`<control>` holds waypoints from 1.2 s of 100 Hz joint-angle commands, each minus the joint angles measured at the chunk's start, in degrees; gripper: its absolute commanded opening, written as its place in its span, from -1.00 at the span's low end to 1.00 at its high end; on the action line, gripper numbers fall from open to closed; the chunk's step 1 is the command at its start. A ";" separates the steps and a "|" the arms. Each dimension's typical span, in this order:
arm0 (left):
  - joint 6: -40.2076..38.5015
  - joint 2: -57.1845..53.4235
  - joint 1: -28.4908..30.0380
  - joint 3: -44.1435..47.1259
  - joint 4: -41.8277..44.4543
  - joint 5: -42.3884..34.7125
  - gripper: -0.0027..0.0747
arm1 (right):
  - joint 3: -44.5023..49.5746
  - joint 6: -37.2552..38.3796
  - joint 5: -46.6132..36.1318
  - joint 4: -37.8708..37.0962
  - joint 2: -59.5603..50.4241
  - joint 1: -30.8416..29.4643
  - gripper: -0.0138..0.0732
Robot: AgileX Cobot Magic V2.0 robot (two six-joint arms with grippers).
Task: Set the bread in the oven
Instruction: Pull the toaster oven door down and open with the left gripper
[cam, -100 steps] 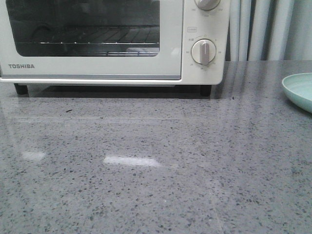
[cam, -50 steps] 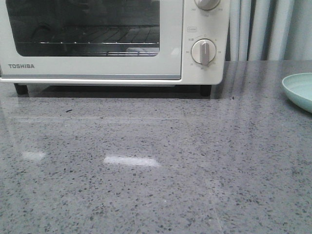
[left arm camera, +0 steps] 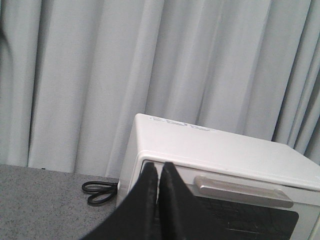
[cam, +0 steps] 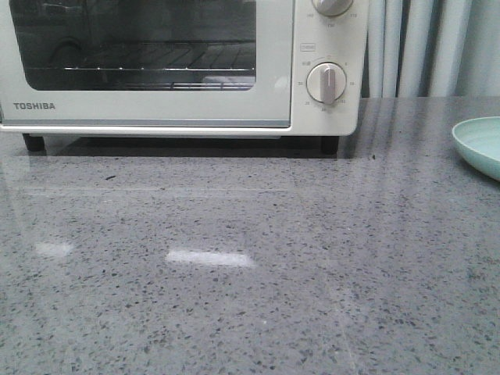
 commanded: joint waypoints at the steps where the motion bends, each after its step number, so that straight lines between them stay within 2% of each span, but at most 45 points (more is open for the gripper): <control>1: 1.75 6.04 0.13 -7.01 -0.12 -0.25 -0.99 | -3.50 -1.49 -3.32 0.02 2.26 0.11 -0.82; 17: 4.61 16.64 -0.15 -16.09 -1.26 5.28 -0.99 | -5.17 -1.49 -2.74 0.02 3.99 0.11 -0.82; 39: 19.00 29.64 -7.29 -26.57 -11.72 6.17 -0.99 | -5.97 -1.49 -2.10 0.02 4.20 0.11 -0.82; 49: 19.00 35.43 -11.19 -30.63 -11.72 7.94 -0.99 | -5.97 -1.49 -1.88 0.02 4.20 0.11 -0.82; 63: 19.00 43.28 -13.65 -34.78 -11.72 9.44 -0.99 | -5.97 -1.49 -1.88 0.02 4.20 0.19 -0.82; 96: 19.00 51.63 -13.74 -35.98 -12.23 10.00 -0.99 | -5.97 -1.49 -1.88 0.02 4.09 3.47 -0.82; 120: 19.00 52.64 -13.74 -35.87 -10.29 15.30 -0.99 | -5.97 -1.49 -1.88 0.02 4.09 3.47 -0.82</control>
